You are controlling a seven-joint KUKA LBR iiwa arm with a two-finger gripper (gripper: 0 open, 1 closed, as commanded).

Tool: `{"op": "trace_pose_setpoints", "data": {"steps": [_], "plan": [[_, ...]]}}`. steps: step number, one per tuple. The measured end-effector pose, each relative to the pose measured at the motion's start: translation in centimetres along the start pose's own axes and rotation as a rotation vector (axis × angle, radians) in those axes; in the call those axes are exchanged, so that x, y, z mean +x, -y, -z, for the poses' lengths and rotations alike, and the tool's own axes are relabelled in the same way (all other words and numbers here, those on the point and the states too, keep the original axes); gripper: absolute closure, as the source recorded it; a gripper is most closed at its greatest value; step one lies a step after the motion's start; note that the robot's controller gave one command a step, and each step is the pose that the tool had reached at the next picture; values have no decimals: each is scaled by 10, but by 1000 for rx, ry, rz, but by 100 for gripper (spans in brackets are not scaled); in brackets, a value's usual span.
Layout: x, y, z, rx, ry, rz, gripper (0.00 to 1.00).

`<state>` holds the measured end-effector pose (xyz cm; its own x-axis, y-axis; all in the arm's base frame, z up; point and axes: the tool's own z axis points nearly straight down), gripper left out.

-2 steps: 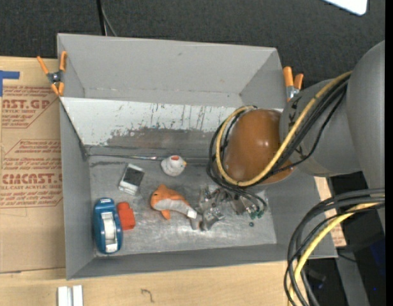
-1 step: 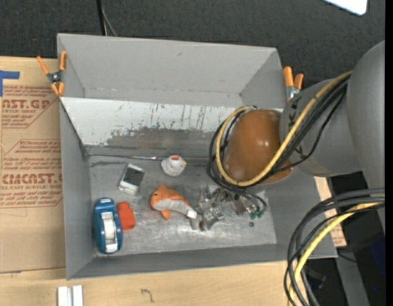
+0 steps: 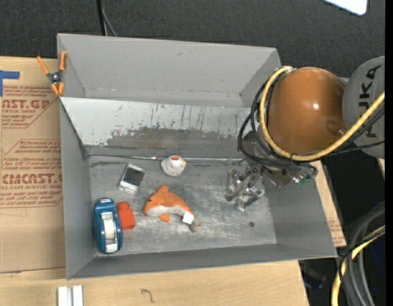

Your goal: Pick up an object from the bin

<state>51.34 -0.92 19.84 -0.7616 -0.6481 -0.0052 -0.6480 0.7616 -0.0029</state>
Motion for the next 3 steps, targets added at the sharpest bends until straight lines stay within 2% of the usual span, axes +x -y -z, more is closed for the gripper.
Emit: {"op": "trace_pose_setpoints", "data": {"steps": [1, 2, 3], "plan": [[0, -1, -2, -3, -3, 0, 0], [0, -1, -2, -3, -3, 0, 0], [-5, -12, -55, 1, 1, 39, 0]]}}
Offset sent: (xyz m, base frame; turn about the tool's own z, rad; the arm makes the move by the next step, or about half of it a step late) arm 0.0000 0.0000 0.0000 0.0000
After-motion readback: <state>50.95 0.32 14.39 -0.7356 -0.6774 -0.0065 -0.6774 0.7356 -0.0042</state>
